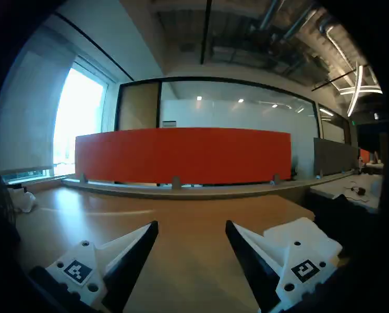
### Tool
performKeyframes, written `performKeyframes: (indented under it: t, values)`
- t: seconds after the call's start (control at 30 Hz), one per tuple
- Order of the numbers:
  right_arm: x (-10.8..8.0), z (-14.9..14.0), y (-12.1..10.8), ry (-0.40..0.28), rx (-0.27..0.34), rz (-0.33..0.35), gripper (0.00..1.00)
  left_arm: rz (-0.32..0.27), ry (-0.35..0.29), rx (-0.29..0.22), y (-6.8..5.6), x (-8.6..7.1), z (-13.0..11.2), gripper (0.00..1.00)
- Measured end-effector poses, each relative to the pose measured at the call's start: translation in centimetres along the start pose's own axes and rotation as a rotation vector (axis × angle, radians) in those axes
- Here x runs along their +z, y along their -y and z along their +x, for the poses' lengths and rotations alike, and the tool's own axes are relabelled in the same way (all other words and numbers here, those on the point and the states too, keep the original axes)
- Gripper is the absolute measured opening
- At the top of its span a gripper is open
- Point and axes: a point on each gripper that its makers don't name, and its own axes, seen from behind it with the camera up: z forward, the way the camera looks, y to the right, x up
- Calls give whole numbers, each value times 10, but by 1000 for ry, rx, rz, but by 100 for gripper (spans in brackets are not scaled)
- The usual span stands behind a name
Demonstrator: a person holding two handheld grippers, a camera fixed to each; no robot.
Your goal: Fold towel
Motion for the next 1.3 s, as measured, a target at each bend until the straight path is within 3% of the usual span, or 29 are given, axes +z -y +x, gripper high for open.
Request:
performKeyframes:
  t: [0.3, 0.5, 1.3]
  values:
    - [-1, -11, -3, 1, 13, -6, 100, 10, 0, 0, 4, 1, 0, 96]
    - [-3, -8, 1, -18, -11, -7, 100, 0, 0, 0, 0, 0, 0, 96]
    - [-5, -4, -1, -24, -9, -18, 100, 7, 0, 0, 4, 2, 1, 96]
